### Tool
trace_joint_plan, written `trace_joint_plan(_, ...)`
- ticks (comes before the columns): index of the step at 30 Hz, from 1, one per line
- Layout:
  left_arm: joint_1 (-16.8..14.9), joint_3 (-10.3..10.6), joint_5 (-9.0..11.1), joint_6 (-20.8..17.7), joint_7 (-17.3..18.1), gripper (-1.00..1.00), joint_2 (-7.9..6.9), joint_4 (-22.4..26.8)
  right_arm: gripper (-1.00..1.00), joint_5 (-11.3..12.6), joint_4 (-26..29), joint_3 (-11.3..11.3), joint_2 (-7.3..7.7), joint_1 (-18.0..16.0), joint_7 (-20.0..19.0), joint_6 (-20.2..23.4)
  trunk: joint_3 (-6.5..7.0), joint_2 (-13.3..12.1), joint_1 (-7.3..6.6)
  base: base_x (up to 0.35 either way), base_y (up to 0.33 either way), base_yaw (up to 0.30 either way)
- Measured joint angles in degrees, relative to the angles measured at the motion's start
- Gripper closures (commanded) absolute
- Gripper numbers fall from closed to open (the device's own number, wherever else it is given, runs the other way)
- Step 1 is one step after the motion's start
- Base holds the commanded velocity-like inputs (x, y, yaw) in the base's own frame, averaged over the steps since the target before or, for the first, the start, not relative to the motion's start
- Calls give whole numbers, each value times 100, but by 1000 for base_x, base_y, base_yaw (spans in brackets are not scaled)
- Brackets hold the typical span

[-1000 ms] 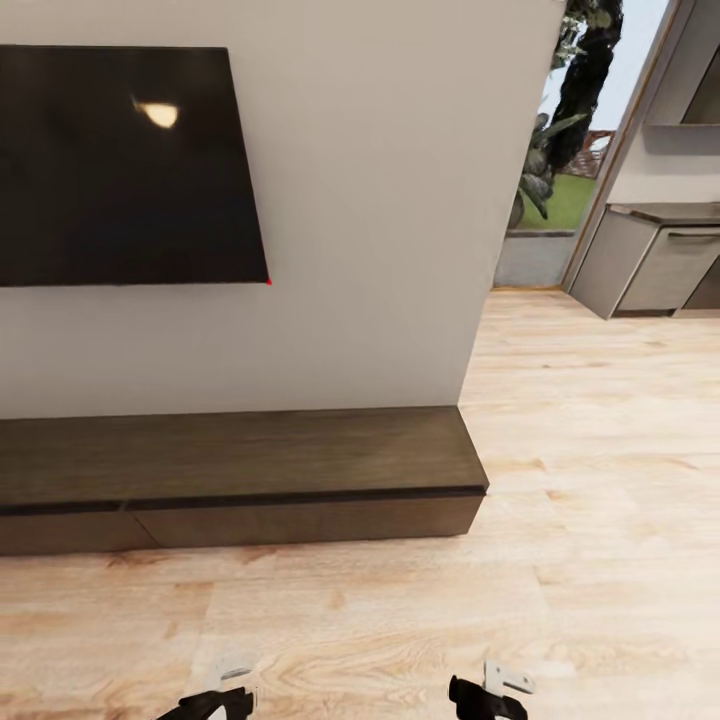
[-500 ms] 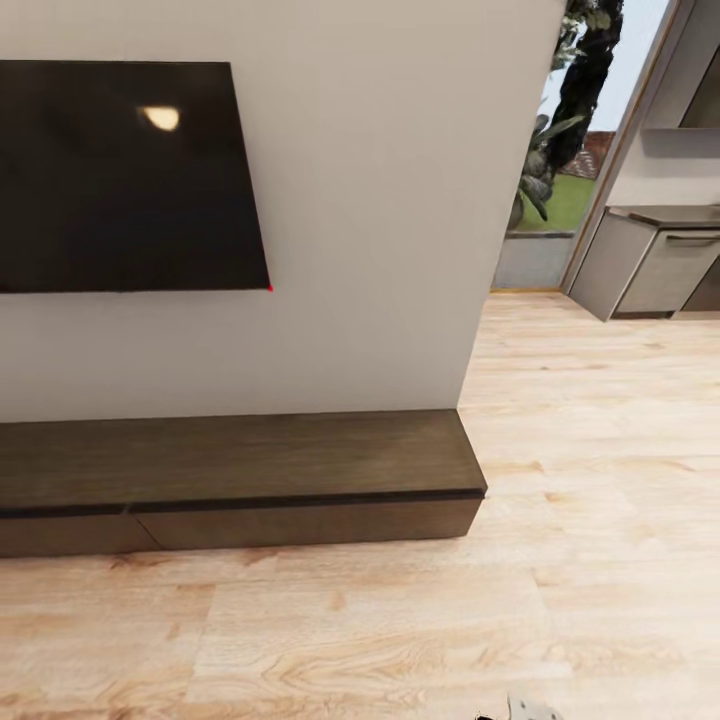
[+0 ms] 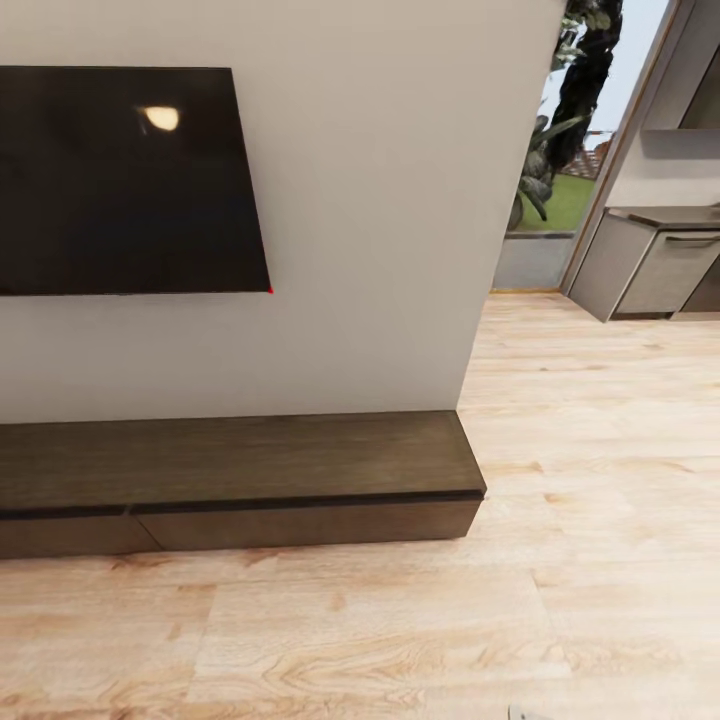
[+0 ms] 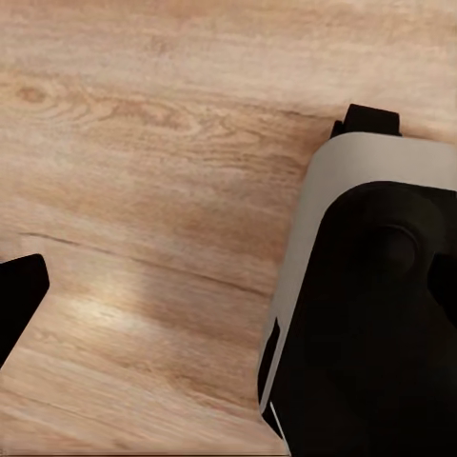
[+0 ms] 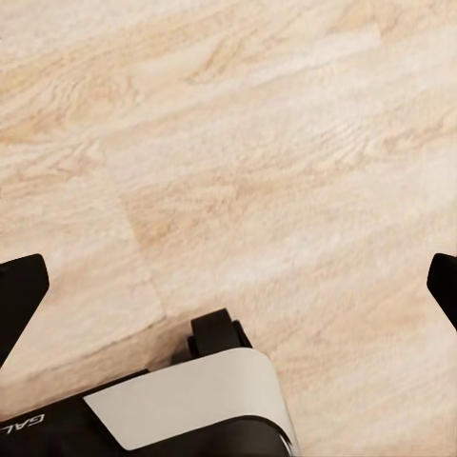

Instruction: Place each of the two pumpkins and all three candles from the living room inside a cabinet in the living room (use any cabinet), then make sure every cabinet is closed, and position the cauldron so it is next to a table in the living room.

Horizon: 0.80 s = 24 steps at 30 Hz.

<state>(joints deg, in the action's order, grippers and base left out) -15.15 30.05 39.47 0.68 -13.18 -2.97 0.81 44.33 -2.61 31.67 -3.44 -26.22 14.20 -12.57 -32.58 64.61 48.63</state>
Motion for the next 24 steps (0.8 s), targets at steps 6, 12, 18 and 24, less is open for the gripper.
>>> trace_joint_plan(6,48,-1,25,-6,-12,-100,3,2,-100,-5,0,-4,4,1,-3,256,0,0,0,0,0,0)
trace_joint_plan(12,55,-3,10,18,-17,-100,7,9,-100,4,-7,-10,0,30,15,339,0,0,0,0,0,0)
trace_joint_plan(18,56,2,26,22,-17,-100,27,9,-100,3,-6,-10,34,343,35,320,0,0,0,0,0,0)
trace_joint_plan(24,56,2,34,23,-17,-100,21,8,-100,-46,22,-1,20,384,20,292,0,0,0,0,0,0)
